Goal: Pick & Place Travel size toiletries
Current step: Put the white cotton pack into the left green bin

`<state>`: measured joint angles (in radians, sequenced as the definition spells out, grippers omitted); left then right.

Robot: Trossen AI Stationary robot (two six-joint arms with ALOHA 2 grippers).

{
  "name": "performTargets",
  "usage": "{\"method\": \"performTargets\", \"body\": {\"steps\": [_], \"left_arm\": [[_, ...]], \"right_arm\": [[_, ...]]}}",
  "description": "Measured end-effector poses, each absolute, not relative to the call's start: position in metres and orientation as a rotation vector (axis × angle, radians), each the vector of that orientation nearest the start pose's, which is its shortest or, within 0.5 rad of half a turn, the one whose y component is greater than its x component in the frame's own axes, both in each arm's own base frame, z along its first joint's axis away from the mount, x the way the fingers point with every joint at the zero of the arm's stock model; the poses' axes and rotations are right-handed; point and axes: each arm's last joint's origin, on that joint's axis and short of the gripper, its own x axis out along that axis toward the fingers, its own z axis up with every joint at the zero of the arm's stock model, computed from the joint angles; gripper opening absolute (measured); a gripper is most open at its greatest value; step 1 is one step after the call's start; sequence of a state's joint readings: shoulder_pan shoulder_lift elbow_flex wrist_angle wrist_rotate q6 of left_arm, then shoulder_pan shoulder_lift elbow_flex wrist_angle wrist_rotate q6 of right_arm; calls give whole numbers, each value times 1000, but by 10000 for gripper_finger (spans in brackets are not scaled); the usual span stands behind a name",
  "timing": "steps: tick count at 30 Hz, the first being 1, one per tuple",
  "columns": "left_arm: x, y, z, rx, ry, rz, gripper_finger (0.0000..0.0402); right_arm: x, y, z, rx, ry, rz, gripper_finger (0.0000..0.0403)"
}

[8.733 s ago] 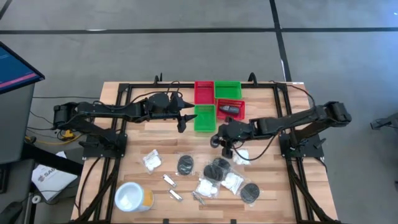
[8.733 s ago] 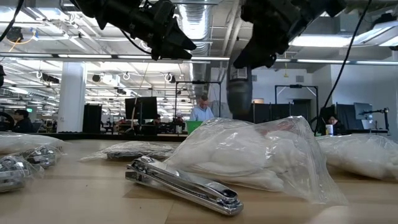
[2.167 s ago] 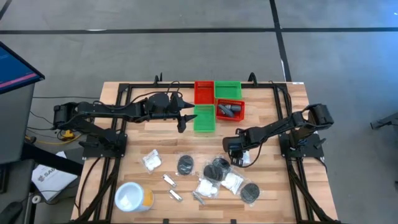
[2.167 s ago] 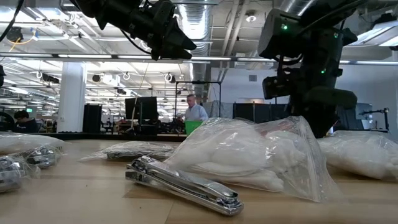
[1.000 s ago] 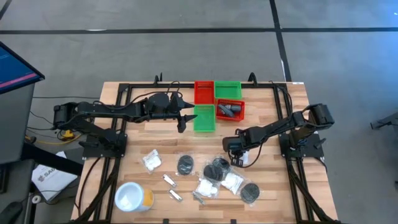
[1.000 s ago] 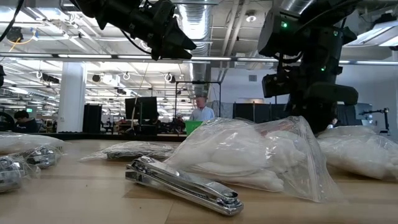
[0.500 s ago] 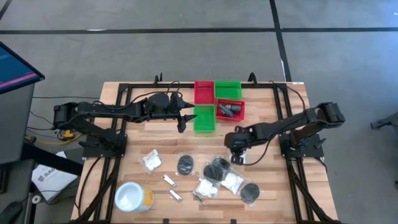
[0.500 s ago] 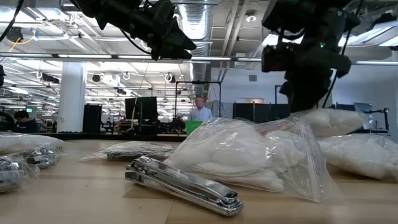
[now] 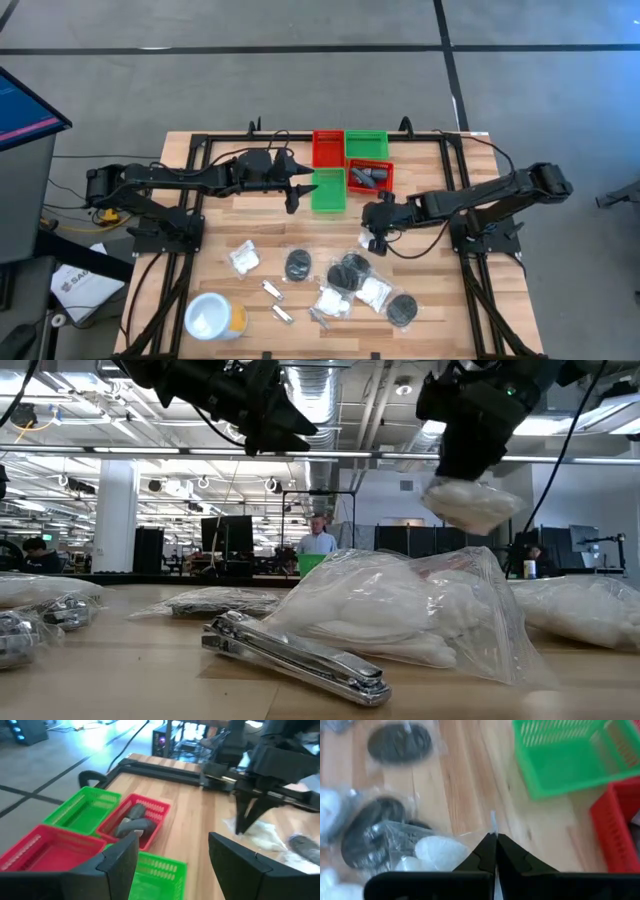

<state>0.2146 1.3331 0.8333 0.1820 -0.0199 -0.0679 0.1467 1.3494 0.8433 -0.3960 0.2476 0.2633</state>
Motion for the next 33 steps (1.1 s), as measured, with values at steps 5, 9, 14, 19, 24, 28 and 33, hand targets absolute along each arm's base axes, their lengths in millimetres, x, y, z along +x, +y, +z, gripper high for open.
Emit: {"method": "performTargets", "body": {"steps": [5,9,14,19,24,28,33], "left_arm": [[288,62,269,-120,268,193,230],[288,62,270,-120,258,187,230],[288,62,270,-124,254,187,230],[289,62,272,-162,235,190,230],[289,61,272,-204,224,190,230],[293,56,273,-223,198,173,230],[304,47,267,-242,173,138,230]], "right_arm": [[267,27,226,54,793,-228,0],[270,21,229,53,755,-266,0],[272,16,231,46,713,-322,0],[275,11,234,32,666,-372,0],[278,8,239,12,601,-408,0],[281,6,243,-8,556,-422,0],[284,4,254,-33,524,-466,0]]}}
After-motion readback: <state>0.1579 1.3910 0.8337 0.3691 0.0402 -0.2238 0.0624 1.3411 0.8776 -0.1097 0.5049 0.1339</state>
